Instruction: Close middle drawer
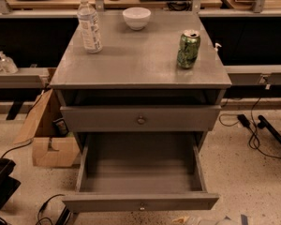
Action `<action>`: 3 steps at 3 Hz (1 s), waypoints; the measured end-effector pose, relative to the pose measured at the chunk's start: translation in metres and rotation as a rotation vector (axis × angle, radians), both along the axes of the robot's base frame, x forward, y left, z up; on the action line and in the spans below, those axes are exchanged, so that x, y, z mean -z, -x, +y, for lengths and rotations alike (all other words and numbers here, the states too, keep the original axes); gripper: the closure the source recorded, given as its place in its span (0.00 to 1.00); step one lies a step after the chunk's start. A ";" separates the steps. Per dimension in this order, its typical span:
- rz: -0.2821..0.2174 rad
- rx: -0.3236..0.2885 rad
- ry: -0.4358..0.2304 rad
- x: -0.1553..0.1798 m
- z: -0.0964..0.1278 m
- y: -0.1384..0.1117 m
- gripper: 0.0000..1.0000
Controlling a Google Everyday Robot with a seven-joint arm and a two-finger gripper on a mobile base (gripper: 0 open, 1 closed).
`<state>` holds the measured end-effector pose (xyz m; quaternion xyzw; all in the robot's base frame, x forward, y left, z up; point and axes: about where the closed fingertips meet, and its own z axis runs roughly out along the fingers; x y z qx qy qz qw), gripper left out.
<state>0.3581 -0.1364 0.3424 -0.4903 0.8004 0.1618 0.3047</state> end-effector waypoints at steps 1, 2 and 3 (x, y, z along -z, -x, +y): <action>-0.029 0.006 -0.023 0.006 0.000 0.006 1.00; -0.082 -0.021 -0.041 0.013 -0.001 -0.012 1.00; -0.145 -0.075 -0.039 0.012 -0.007 -0.054 1.00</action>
Offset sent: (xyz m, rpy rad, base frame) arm 0.0534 -0.0131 -0.0180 0.0552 -0.1710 0.0449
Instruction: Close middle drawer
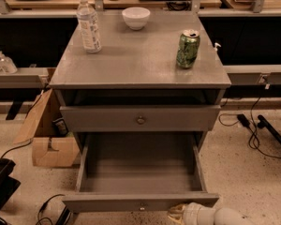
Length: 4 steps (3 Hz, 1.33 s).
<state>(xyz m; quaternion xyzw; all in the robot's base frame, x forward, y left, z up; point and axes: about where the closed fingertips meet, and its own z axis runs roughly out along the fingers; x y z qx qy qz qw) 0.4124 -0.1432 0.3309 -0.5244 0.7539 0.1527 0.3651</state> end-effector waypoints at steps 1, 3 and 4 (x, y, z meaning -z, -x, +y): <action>-0.024 -0.025 0.009 -0.004 -0.003 -0.016 1.00; -0.072 -0.070 0.041 -0.022 -0.007 -0.060 1.00; -0.103 -0.096 0.063 -0.037 -0.013 -0.101 1.00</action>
Offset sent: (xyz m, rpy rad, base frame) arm 0.2057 -0.0271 0.0737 -0.1377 -0.2170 0.1896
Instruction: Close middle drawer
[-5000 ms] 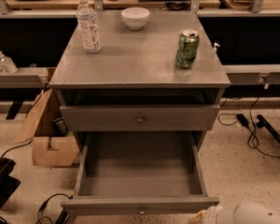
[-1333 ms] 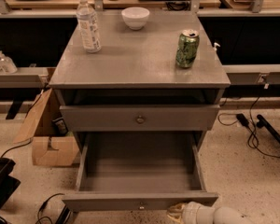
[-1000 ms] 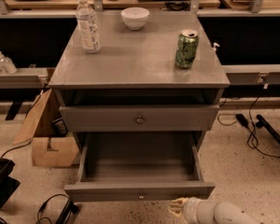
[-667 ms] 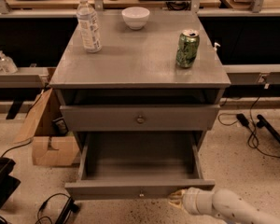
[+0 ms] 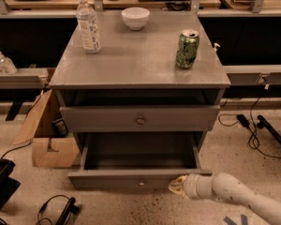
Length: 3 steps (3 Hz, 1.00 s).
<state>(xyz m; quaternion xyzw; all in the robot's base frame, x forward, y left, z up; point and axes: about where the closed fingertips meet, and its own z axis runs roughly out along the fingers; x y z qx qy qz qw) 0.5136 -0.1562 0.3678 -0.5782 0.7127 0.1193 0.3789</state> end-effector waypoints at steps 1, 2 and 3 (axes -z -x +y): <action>-0.004 -0.012 0.007 -0.003 -0.001 -0.009 1.00; -0.016 -0.011 0.016 -0.010 -0.008 -0.034 1.00; -0.015 -0.017 0.021 -0.012 -0.013 -0.053 1.00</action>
Offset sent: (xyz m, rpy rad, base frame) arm 0.1829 -0.0574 0.0499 -0.0719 -0.0878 0.0021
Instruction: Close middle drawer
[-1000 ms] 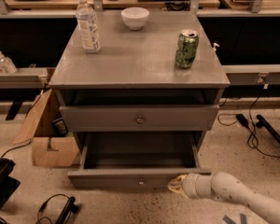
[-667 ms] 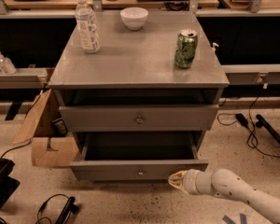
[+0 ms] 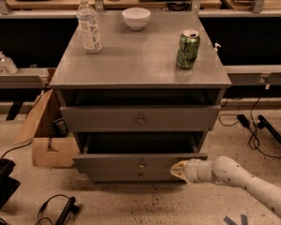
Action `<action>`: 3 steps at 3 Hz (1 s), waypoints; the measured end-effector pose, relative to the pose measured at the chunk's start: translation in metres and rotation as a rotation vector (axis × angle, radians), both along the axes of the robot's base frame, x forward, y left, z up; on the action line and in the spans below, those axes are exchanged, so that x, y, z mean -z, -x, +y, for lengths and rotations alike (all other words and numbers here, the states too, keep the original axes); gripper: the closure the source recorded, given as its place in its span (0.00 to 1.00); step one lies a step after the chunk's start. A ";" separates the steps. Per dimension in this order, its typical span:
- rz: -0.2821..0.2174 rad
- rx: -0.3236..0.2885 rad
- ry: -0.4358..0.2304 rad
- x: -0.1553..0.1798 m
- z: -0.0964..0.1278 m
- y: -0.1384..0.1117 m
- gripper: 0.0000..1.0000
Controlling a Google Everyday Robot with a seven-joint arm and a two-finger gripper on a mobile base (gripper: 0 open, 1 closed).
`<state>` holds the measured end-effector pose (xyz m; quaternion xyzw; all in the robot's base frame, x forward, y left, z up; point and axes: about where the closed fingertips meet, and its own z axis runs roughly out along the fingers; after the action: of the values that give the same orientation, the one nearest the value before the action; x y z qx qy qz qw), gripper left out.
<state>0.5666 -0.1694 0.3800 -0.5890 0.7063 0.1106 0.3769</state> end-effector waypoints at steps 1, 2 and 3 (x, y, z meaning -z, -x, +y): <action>-0.006 0.011 0.002 -0.007 -0.013 -0.038 1.00; -0.006 0.011 0.002 -0.007 -0.013 -0.034 1.00; -0.004 0.008 0.000 -0.005 -0.011 -0.034 0.84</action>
Offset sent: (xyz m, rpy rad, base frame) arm 0.1452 -0.0568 0.0191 0.0126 -0.0229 -0.0772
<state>0.6005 -0.1801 0.3854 -0.5864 0.7078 0.1077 0.3788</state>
